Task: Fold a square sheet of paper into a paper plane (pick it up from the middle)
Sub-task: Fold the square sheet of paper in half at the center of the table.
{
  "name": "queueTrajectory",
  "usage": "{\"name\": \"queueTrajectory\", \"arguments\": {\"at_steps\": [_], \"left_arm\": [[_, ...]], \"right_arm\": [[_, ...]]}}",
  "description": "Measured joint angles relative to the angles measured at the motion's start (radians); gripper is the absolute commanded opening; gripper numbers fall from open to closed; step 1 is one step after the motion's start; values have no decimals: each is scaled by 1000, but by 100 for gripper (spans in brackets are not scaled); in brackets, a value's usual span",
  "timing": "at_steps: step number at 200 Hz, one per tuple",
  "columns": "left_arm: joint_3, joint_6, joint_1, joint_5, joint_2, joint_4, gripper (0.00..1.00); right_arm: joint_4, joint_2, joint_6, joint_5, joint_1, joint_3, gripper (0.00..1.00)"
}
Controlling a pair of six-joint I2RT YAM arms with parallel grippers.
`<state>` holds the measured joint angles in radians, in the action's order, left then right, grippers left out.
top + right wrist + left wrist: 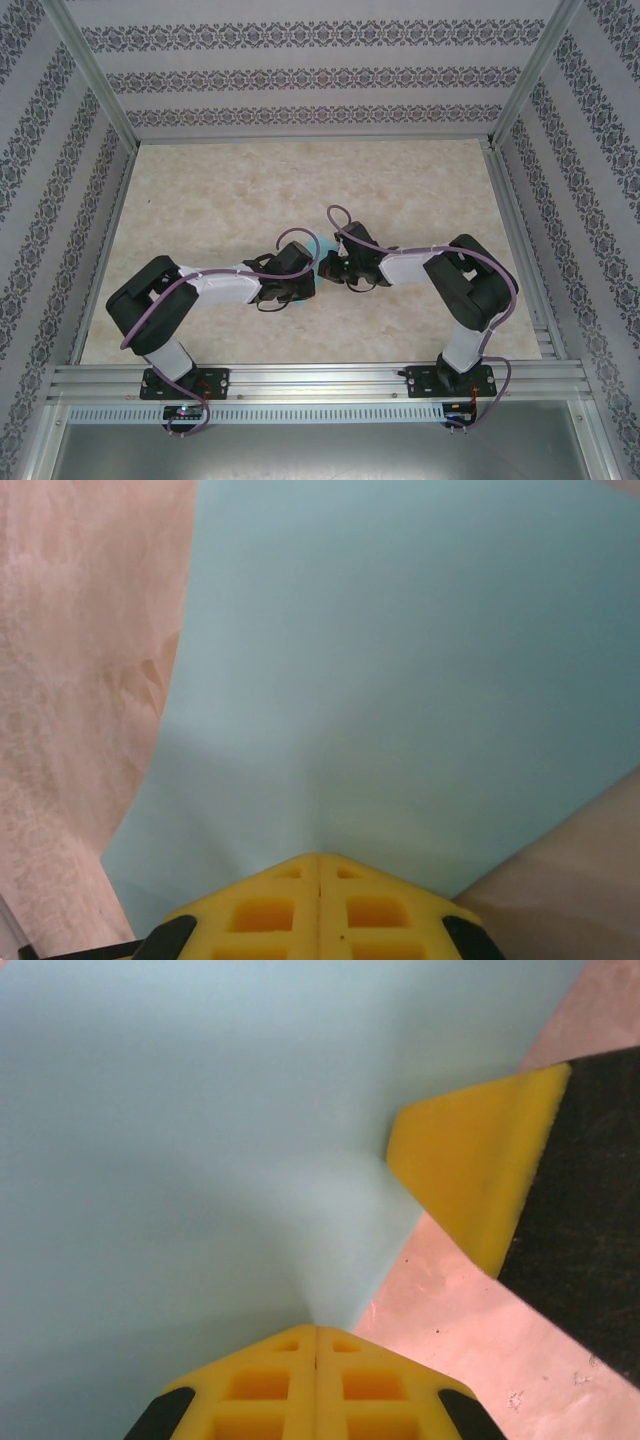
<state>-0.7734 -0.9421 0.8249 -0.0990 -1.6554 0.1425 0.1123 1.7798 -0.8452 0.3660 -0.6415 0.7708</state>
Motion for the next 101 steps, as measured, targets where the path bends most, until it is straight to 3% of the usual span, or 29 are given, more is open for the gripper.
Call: {"name": "queueTrajectory", "arguments": {"at_steps": [101], "left_arm": [[-12,-8,0,-4,-11,8,0]], "right_arm": [[-47,2,56,-19,166,31,0]]}}
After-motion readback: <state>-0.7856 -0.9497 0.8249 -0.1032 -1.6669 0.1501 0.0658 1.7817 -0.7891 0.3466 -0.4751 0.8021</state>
